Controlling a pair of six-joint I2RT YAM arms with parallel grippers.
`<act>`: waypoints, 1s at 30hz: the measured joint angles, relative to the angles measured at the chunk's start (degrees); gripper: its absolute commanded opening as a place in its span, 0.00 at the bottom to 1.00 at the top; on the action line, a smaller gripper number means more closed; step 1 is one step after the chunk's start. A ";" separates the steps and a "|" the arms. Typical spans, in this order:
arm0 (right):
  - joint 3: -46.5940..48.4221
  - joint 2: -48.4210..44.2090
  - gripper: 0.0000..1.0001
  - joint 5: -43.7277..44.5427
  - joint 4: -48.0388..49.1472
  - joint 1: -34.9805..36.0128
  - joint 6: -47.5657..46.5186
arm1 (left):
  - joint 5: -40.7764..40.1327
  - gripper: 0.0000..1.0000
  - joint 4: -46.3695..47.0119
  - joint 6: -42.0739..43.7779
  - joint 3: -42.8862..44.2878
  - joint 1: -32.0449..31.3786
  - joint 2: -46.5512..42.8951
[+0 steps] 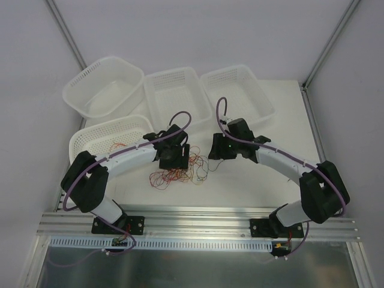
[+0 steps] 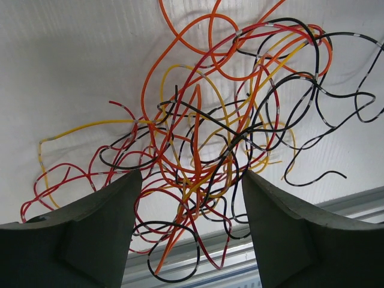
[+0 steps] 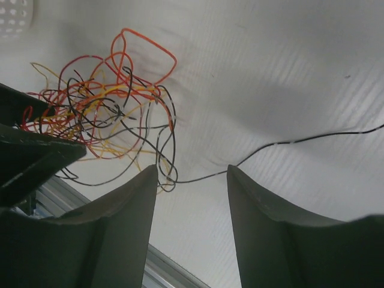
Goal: Untangle the cables
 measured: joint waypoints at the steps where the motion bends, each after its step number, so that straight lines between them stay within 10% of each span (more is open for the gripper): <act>1: -0.02 0.72 0.51 -0.15 1.36 0.00 1.29 | -0.04 0.67 0.26 -0.22 -0.11 -0.15 0.55; 23: 0.48 10.32 0.12 -2.64 10.54 0.74 9.05 | -0.35 0.65 2.93 -0.87 -2.45 -0.94 0.85; 30: 0.48 8.92 0.01 -3.67 9.44 0.96 8.31 | -1.62 0.46 3.28 -1.53 -3.96 -0.92 0.85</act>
